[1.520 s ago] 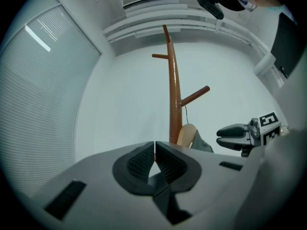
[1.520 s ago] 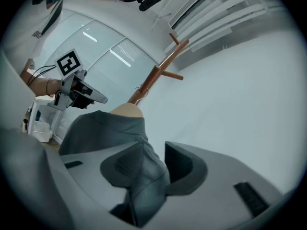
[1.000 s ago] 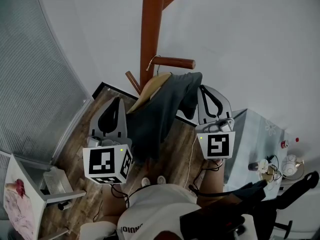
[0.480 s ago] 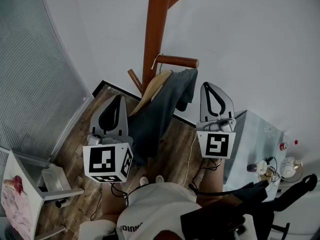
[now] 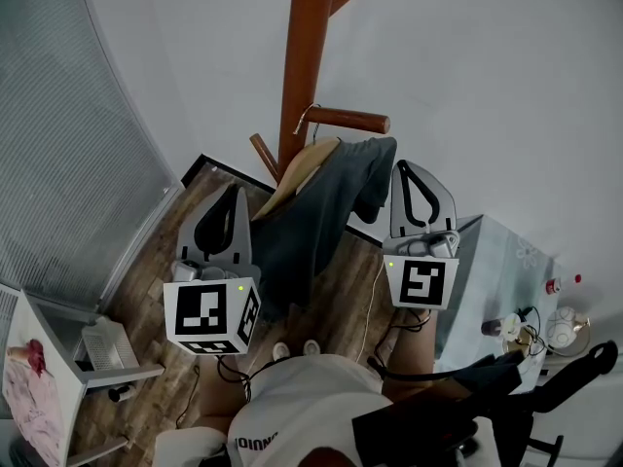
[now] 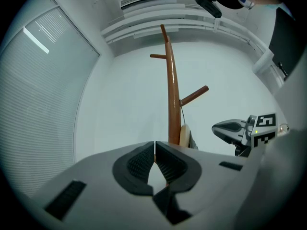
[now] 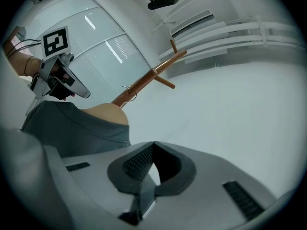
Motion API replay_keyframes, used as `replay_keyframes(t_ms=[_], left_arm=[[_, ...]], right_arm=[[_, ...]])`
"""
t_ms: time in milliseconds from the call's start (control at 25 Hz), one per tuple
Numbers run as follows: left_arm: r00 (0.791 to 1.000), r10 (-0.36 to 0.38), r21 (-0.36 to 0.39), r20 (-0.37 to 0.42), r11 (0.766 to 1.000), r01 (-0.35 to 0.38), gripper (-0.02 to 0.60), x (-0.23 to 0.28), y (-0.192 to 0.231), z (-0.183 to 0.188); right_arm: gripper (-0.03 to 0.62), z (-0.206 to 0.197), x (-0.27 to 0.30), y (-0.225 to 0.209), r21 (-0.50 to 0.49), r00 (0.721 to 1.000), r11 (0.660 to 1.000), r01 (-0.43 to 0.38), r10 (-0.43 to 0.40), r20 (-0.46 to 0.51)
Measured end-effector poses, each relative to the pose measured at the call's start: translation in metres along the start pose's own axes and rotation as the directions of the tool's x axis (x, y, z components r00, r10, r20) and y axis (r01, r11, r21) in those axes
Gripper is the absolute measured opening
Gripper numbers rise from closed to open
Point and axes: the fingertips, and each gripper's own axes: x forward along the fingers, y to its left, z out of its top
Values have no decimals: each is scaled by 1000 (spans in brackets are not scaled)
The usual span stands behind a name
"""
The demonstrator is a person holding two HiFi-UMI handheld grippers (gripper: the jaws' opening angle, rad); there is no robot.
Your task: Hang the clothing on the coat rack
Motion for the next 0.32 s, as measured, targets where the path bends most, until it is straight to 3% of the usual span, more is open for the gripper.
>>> replay_keyframes(t_ms=[320], left_arm=[[1000,4,4,3,1000,-4,23,-3,-1,1]], right_arm=[[18,0,-2,2,0,1000,1000,-3,3,-1]])
